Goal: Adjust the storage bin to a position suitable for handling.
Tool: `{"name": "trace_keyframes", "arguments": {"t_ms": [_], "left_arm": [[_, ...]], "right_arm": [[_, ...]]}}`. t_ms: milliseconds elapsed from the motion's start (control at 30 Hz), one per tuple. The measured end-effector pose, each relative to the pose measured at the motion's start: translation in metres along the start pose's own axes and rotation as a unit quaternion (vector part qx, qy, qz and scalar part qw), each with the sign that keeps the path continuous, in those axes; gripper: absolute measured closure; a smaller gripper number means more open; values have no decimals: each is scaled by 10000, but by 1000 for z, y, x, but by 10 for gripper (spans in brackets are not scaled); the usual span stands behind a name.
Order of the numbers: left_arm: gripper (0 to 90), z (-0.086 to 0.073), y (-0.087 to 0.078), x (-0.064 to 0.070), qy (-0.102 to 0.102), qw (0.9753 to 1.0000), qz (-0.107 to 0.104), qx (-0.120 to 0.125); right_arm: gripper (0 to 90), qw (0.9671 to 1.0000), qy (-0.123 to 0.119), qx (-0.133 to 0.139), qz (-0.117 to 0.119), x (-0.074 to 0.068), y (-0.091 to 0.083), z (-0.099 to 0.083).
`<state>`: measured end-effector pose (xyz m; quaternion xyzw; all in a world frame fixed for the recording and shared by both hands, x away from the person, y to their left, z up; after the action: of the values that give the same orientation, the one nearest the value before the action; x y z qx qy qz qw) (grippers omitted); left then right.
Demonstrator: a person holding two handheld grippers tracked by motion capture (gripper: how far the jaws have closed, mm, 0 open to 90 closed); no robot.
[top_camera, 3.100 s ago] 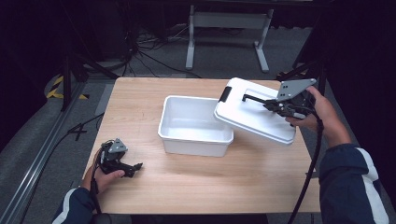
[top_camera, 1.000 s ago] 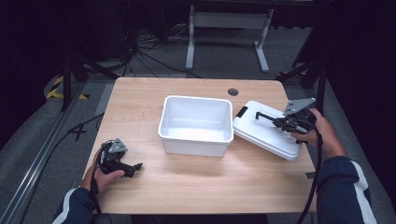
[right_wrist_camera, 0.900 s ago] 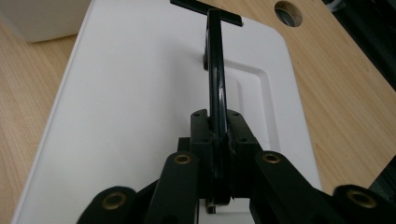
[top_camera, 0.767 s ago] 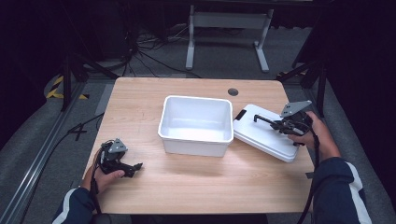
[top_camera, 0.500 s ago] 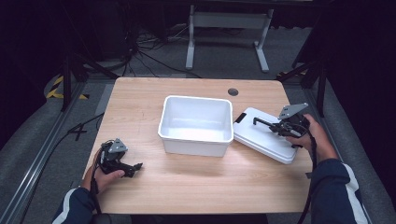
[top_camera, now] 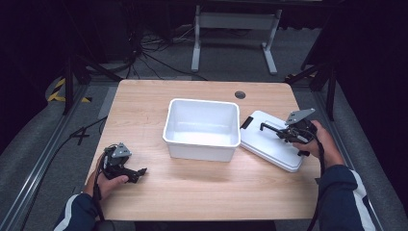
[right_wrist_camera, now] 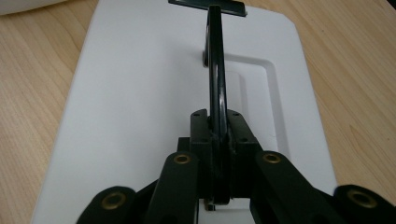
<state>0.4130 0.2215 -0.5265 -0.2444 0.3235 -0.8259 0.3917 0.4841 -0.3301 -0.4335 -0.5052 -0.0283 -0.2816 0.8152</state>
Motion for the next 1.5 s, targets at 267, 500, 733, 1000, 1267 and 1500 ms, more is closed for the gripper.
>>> {"name": "trace_keyframes", "arguments": {"t_ms": [267,500,733,1000,1267,1500], "left_arm": [[2,0,0,0,-4,10000,2,3],[2,0,0,0,-4,10000,2,2],[2,0,0,0,-4,10000,0,3],[2,0,0,0,18,10000,-16,0],[2,0,0,0,9,10000,-9,-7],[2,0,0,0,30,10000,-31,-9]], "right_arm": [[834,10000,46,-46,9,-1,4,-5],[802,9999,90,58,-62,-1,0,-3],[790,9995,1,255,-172,-3,-10,3],[781,9989,17,406,-252,-5,-20,11],[732,9978,46,598,-270,-9,-29,18],[663,9964,184,734,-385,-14,-36,18]]}}
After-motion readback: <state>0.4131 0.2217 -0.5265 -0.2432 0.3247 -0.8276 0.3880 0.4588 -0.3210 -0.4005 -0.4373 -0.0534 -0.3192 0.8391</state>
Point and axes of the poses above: each handheld gripper's, and its own axes: y roughly forward along the jaws, z roughly out of its top, x roughly to its right, the point moved 6 cm from there along y, roughly forward along the jaws, and after that the axes turned 11 degrees about -y, right-handed, at the moved point
